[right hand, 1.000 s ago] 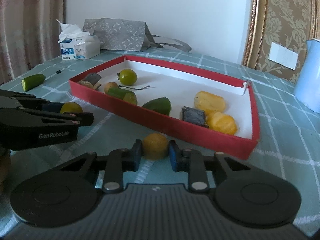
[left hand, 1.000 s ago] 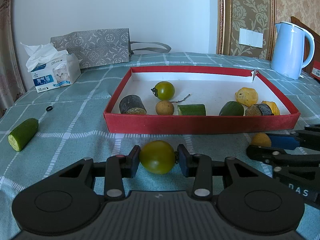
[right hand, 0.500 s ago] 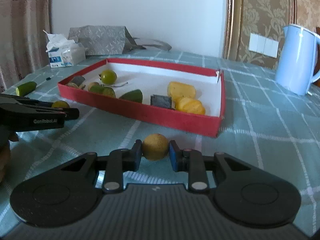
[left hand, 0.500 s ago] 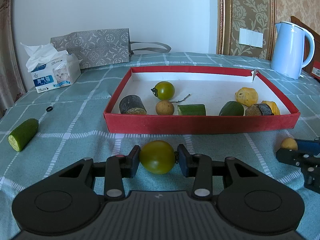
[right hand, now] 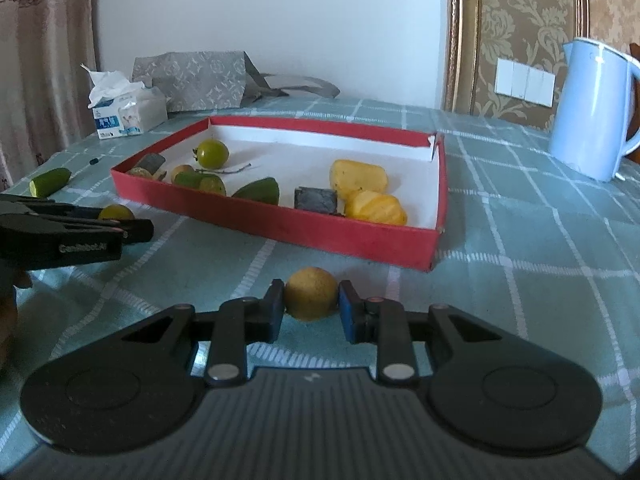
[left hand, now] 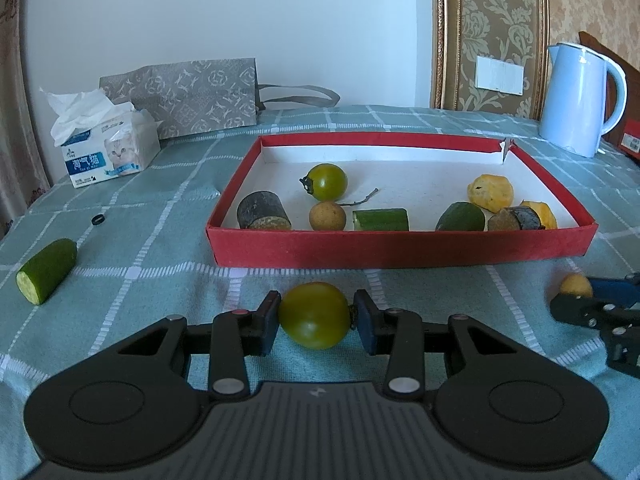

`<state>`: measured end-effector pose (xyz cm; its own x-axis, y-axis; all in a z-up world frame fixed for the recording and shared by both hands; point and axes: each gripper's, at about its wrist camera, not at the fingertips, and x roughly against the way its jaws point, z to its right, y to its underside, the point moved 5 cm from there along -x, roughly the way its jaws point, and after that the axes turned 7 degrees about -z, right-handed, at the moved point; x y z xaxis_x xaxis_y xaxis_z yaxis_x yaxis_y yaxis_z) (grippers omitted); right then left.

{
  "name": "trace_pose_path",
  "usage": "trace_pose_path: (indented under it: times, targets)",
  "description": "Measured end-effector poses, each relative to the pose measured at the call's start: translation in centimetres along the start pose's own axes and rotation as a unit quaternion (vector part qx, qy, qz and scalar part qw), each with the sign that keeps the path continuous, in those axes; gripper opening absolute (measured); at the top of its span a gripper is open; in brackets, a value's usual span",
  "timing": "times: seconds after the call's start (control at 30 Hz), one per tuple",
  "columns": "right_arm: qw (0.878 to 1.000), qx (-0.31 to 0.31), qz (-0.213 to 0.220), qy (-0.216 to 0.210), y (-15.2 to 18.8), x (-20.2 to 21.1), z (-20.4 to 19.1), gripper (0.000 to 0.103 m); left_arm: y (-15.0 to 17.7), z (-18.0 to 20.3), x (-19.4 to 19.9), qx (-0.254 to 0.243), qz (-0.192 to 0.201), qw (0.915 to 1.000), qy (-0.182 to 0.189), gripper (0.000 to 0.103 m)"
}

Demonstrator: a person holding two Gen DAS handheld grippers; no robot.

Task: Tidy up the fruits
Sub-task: 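Carry the green fruit into the tray and open the left gripper while the right gripper holds the brown fruit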

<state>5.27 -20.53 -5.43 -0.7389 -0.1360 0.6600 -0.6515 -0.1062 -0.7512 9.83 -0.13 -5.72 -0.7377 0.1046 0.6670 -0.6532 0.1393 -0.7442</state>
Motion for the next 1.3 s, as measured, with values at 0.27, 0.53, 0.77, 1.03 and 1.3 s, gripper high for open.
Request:
trace_pose_path:
  times: [0.27,0.53,0.77,1.03,1.3]
  targets:
    - [1.000,0.003,-0.001,0.003,0.0,-0.1,-0.1,0.027,-0.2,-0.5,0.6,0.025,-0.004,0.9996,0.010,0.038]
    - [1.000,0.006,-0.002,0.004,0.1,-0.1,-0.2,0.027,-1.6,0.5,1.9,0.025,0.010,0.9993,0.026,0.038]
    - [1.000,0.009,-0.003,0.005,0.1,0.0,-0.3,0.027,-5.2,2.6,2.0,0.002,0.026,0.9988,0.041,0.038]
    - [1.000,0.010,-0.003,0.006,0.1,0.0,-0.2,0.027,-8.4,4.2,-1.7,-0.004,0.006,0.9993,0.037,0.038]
    - [1.000,0.010,-0.003,0.006,0.1,0.0,-0.2,0.028,-8.9,5.3,-5.1,-0.016,-0.018,0.9993,0.030,0.038]
